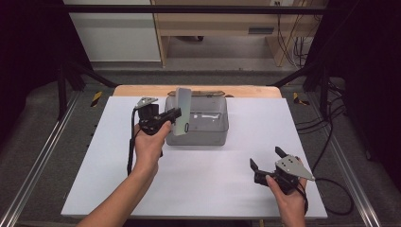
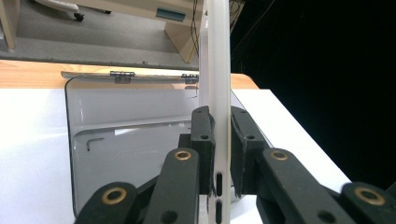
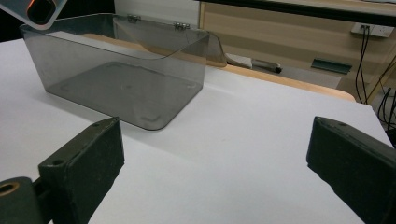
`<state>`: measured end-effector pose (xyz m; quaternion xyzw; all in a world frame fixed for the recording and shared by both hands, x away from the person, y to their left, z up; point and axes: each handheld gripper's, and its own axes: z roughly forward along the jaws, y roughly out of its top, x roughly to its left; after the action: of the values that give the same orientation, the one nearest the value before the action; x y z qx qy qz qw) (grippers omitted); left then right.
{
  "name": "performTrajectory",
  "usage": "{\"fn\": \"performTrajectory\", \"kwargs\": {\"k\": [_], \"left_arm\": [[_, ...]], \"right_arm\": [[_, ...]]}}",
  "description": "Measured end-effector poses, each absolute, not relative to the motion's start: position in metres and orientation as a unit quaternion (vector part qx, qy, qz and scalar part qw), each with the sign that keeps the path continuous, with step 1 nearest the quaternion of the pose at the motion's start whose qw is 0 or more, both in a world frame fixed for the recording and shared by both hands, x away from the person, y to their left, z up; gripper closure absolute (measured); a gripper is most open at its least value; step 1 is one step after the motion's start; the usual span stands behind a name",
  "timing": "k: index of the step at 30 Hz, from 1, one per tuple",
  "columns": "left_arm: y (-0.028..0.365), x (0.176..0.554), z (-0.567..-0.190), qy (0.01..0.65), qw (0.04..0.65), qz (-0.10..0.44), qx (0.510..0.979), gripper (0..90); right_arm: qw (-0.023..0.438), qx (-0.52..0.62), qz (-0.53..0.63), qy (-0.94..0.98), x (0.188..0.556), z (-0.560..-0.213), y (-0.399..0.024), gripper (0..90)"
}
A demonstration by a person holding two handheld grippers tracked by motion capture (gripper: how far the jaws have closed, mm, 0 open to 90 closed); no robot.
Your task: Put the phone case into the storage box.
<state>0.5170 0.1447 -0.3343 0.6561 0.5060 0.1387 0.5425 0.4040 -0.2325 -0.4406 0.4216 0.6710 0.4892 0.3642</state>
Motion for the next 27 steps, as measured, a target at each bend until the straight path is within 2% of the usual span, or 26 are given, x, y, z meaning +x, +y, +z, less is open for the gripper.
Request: {"fn": "performTrajectory", "kwargs": {"k": [19, 27], "left_arm": [[0.134, 0.55, -0.329, 0.523, 0.51, 0.154, 0.666, 81.0], [0.134, 0.556, -0.333, 0.533, 0.505, 0.143, 0.663, 81.0]], "right_arm": [[0.364, 0.415, 0.486, 0.677, 0.403, -0.441, -0.232, 4.6], [0.364, 0.412, 0.485, 0.68, 0.402, -0.441, -0.231, 4.7]]}}
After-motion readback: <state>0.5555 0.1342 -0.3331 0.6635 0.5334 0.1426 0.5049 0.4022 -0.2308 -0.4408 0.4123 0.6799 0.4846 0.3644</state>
